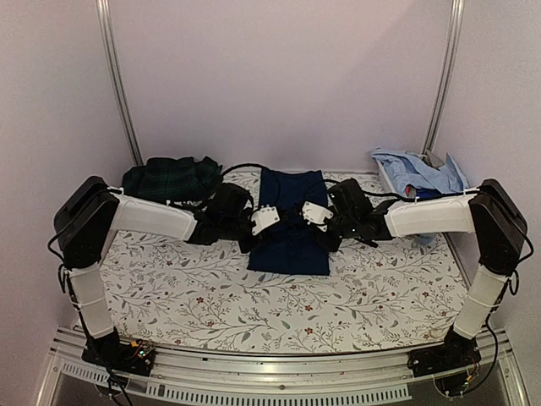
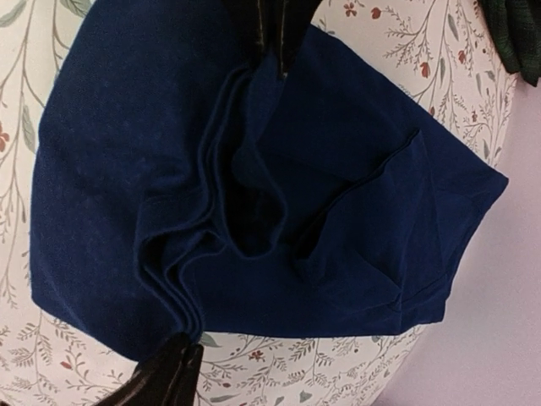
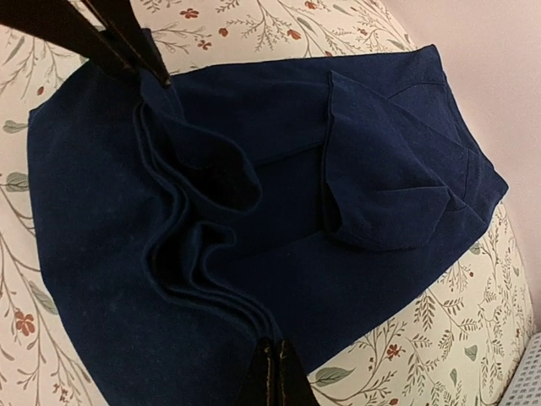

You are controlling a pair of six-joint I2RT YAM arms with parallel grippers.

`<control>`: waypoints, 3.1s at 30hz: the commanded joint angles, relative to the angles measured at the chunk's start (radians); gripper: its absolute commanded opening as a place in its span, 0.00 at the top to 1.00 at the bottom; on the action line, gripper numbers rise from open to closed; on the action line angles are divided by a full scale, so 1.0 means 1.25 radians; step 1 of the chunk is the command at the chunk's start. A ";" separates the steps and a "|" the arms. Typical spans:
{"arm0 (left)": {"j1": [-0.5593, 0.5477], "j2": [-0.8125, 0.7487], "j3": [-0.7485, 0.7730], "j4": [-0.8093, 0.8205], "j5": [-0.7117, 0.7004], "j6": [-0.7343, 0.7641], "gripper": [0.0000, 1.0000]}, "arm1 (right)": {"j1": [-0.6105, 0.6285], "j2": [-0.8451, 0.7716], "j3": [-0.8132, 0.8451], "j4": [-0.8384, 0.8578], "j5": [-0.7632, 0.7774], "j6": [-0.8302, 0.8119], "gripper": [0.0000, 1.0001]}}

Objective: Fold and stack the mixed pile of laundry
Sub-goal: Fold the rectangle-folded T-shirt at the center of the board, then pick up the 2/3-rectangle-folded T-shirt from the center of the board.

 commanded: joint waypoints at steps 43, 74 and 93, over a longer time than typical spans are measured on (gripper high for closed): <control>0.187 0.341 0.385 0.064 0.112 -0.020 0.92 | -0.195 0.322 0.358 0.020 -0.077 0.006 0.98; 0.239 -0.078 0.193 -0.257 0.225 -0.682 0.30 | -0.222 0.062 0.310 -0.321 -0.371 0.563 0.16; 0.242 -0.018 -0.073 -0.058 0.413 -0.985 0.73 | -0.223 0.076 -0.039 -0.103 -0.531 0.861 0.45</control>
